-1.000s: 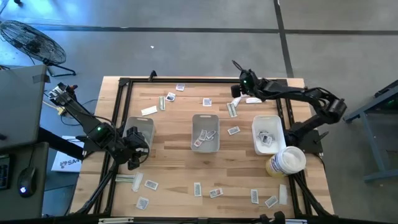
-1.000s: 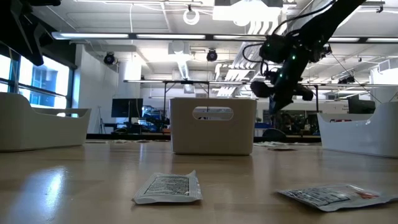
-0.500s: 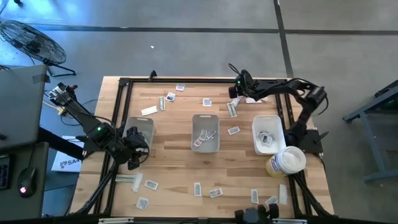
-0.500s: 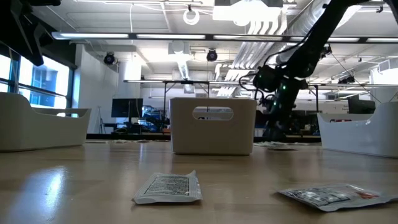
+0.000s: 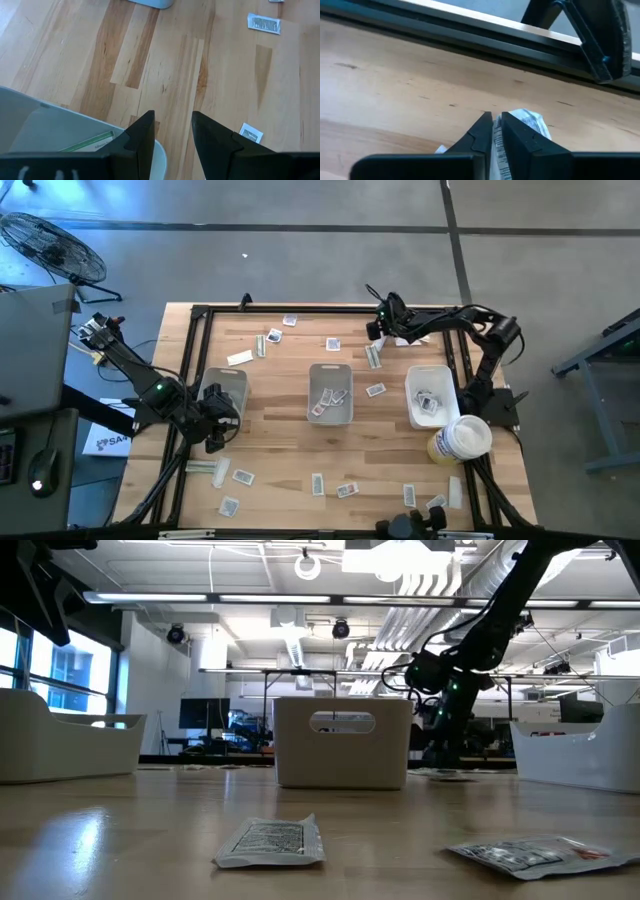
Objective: Pick & Place First Aid Supplies
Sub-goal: Put the alcohol pad into the white bin, then put the ointment pack into the right gray bin
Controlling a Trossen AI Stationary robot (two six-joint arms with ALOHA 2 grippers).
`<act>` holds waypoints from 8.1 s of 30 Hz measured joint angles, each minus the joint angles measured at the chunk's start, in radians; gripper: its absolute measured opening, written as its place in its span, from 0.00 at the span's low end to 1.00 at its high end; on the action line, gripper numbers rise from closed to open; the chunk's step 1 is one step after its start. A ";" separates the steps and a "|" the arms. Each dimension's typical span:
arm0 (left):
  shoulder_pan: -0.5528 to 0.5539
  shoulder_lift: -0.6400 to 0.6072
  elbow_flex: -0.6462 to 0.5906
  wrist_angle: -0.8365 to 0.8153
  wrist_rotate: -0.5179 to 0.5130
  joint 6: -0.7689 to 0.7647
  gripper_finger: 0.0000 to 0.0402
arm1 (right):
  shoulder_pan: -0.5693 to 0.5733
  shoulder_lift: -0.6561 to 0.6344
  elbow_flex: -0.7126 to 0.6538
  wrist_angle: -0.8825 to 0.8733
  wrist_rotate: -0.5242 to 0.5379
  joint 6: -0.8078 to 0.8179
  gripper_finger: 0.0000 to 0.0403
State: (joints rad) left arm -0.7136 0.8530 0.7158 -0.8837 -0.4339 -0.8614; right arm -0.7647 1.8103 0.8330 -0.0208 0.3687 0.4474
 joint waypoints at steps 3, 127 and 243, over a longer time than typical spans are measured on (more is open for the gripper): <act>0.000 0.000 0.000 0.000 0.000 0.000 0.32 | 0.002 0.000 0.012 -0.033 -0.007 -0.004 0.03; 0.000 0.000 0.000 0.001 0.000 0.000 0.32 | 0.771 -0.326 -0.387 0.131 -0.153 -0.195 0.26; 0.000 0.000 0.000 0.000 0.000 0.000 0.32 | 0.704 0.027 0.372 -0.267 -0.441 -0.658 0.00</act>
State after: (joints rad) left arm -0.7136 0.8528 0.7158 -0.8838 -0.4335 -0.8612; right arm -0.0602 1.8377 1.2045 -0.2876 -0.0722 -0.2111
